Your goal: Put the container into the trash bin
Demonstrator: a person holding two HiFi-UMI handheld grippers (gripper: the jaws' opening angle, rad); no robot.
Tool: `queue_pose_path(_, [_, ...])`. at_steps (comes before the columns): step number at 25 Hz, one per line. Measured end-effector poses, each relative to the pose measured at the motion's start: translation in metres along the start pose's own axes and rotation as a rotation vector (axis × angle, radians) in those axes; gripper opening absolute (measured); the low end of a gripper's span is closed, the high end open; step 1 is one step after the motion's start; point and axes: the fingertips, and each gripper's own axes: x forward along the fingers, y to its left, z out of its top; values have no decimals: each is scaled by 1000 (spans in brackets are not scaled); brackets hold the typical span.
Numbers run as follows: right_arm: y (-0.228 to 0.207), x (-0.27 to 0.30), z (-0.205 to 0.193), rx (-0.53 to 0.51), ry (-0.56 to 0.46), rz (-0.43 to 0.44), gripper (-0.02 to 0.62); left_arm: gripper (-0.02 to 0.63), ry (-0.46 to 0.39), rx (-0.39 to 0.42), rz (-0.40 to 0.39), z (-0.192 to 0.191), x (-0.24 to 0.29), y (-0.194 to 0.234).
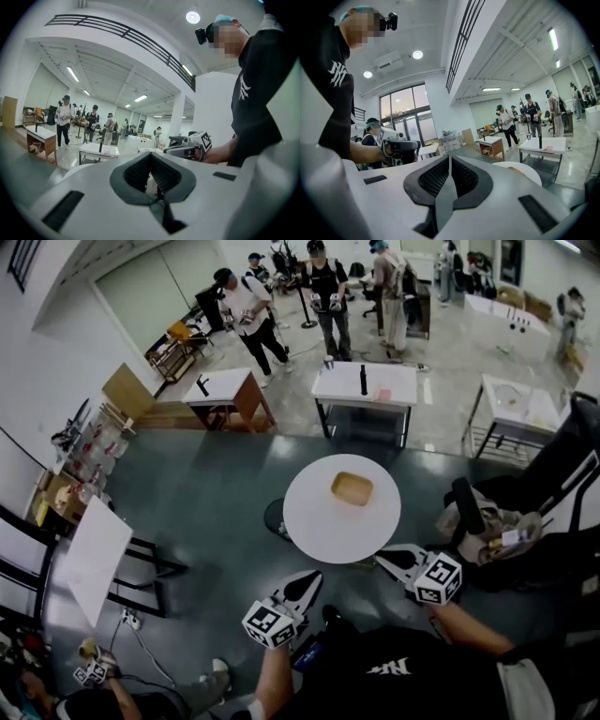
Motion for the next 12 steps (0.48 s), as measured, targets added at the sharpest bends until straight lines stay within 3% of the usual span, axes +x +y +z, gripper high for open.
queue_pose_path(12, [-34,96,51,-31,-2,-178,43,3,-49,29,-160,58,1,130])
